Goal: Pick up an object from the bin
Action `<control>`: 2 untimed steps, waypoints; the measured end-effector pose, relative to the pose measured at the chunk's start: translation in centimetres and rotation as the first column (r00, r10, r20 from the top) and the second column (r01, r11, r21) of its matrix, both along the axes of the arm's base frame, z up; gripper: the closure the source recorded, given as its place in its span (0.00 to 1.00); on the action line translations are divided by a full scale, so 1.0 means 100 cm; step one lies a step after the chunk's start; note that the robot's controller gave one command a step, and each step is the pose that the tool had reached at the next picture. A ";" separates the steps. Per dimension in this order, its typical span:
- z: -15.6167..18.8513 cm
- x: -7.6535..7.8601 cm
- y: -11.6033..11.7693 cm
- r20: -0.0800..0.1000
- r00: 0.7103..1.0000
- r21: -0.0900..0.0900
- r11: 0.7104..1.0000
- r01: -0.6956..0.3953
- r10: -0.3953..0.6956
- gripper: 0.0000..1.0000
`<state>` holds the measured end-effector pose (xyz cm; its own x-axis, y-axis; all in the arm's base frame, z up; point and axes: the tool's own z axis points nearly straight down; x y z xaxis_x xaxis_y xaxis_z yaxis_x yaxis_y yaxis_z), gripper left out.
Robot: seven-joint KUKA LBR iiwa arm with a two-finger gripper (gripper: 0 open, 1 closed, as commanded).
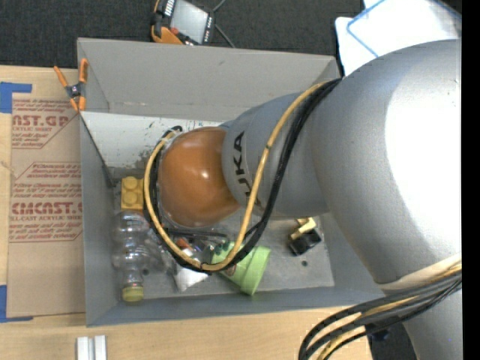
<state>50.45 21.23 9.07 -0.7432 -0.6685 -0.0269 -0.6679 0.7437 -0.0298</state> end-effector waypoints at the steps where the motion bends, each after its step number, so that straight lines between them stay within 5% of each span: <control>1: -0.011 -0.005 -0.004 -0.015 1.000 -0.008 1.000 0.009 -0.009 0.00; 2: -0.011 -0.005 -0.004 -0.014 1.000 -0.007 1.000 0.009 -0.009 0.00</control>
Offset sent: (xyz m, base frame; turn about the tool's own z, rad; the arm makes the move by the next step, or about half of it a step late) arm 0.0000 0.0000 0.0000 0.0000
